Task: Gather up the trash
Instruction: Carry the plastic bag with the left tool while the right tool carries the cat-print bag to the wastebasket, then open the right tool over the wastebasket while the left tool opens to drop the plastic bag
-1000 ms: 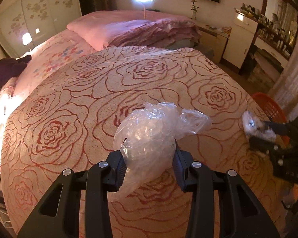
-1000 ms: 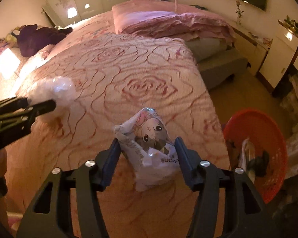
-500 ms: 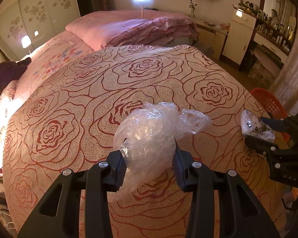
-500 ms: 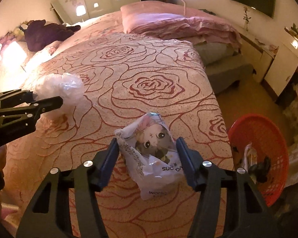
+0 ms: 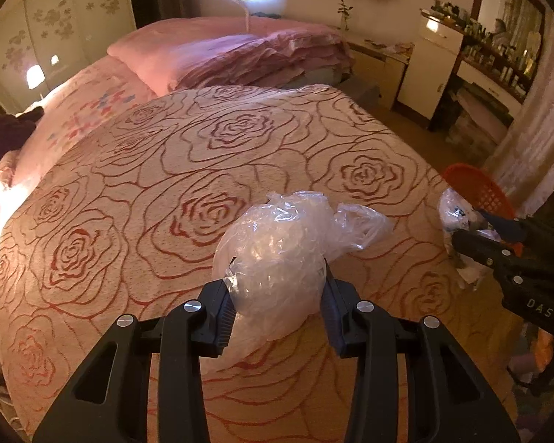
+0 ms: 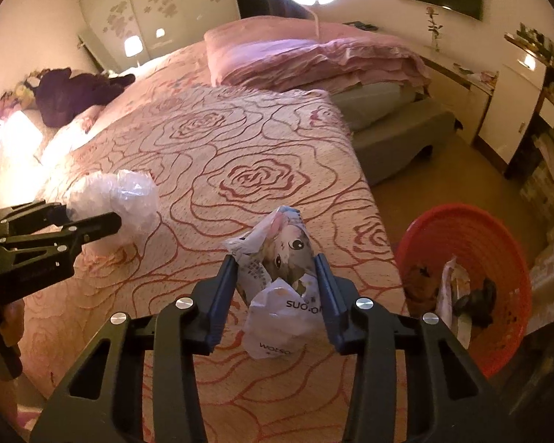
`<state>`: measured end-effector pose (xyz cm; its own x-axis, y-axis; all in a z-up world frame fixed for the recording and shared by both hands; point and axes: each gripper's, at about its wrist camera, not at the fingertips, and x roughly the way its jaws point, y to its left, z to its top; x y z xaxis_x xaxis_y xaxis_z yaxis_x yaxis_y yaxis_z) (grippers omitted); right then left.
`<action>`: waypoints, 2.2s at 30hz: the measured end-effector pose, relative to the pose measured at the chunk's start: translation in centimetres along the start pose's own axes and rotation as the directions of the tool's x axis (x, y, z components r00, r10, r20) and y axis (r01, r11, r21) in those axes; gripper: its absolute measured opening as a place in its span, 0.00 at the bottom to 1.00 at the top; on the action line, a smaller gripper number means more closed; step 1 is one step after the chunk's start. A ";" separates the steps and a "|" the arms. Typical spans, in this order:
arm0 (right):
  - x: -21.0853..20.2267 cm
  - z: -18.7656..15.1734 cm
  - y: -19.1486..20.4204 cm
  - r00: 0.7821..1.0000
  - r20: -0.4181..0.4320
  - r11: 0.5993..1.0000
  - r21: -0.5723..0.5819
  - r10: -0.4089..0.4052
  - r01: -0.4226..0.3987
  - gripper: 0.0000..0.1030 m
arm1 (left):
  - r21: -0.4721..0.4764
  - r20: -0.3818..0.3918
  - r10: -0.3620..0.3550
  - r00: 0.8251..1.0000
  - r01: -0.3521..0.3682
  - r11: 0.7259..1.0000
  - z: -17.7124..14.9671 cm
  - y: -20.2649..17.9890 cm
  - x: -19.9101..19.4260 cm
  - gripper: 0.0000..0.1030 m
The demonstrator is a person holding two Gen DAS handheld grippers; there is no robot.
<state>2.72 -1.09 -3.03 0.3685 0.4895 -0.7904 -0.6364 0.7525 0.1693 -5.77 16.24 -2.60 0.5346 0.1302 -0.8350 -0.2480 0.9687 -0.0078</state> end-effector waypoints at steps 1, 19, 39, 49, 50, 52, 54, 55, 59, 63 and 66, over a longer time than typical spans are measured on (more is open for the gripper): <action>-0.2 0.0 -0.2 1.000 0.005 1.000 0.008 -0.001 0.001 0.40 | 0.006 0.002 -0.004 1.000 0.004 1.000 0.1 -0.3 -0.1 0.37; -4.5 -0.3 -7.4 0.988 0.098 0.977 0.187 -0.119 0.099 0.40 | 0.138 0.017 -0.107 0.994 0.103 0.985 3.6 -7.7 0.3 0.37; -6.6 -2.8 -16.4 0.957 0.089 0.891 0.397 -0.277 0.221 0.40 | 0.286 -0.077 -0.241 0.967 0.253 0.924 7.6 -19.3 4.8 0.37; -5.9 -3.1 -19.7 0.954 0.063 0.865 0.443 -0.292 0.235 0.40 | 0.330 -0.126 -0.246 0.961 0.274 0.903 8.3 -23.5 7.7 0.37; -5.8 -3.1 -19.9 0.955 0.060 0.863 0.447 -0.292 0.236 0.40 | 0.330 -0.132 -0.246 0.960 0.277 0.903 8.4 -23.7 8.0 0.38; -5.5 -3.1 -20.3 0.955 0.055 0.860 0.452 -0.291 0.237 0.40 | 0.322 -0.144 -0.253 0.956 0.288 0.902 8.6 -24.0 8.5 0.42; -5.2 -3.1 -20.6 0.956 0.048 0.858 0.455 -0.289 0.237 0.41 | 0.313 -0.159 -0.254 0.954 0.292 0.904 8.8 -24.1 9.0 0.47; -4.9 -3.0 -20.8 0.957 0.044 0.858 0.458 -0.285 0.235 0.41 | 0.311 -0.160 -0.252 0.954 0.291 0.905 8.7 -24.2 9.1 0.54; -4.1 -2.7 -21.1 0.960 0.040 0.861 0.455 -0.276 0.229 0.45 | 0.303 -0.154 -0.260 0.953 0.296 0.906 8.8 -24.1 9.3 0.64; -3.8 -2.7 -21.1 0.963 0.042 0.858 0.465 -0.268 0.218 0.54 | 0.294 -0.142 -0.253 0.957 0.285 0.912 9.0 -23.5 9.2 0.68; -4.1 -2.8 -21.1 0.961 0.053 0.854 0.475 -0.270 0.214 0.64 | 0.270 -0.133 -0.256 0.957 0.284 0.920 9.3 -22.7 8.9 0.70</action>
<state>12.73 -20.26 -5.03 0.5617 0.2909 -0.7745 -0.1431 0.9562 0.2553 12.14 -2.65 -4.77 0.4681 -0.1517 -0.8706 0.1413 0.9853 -0.0957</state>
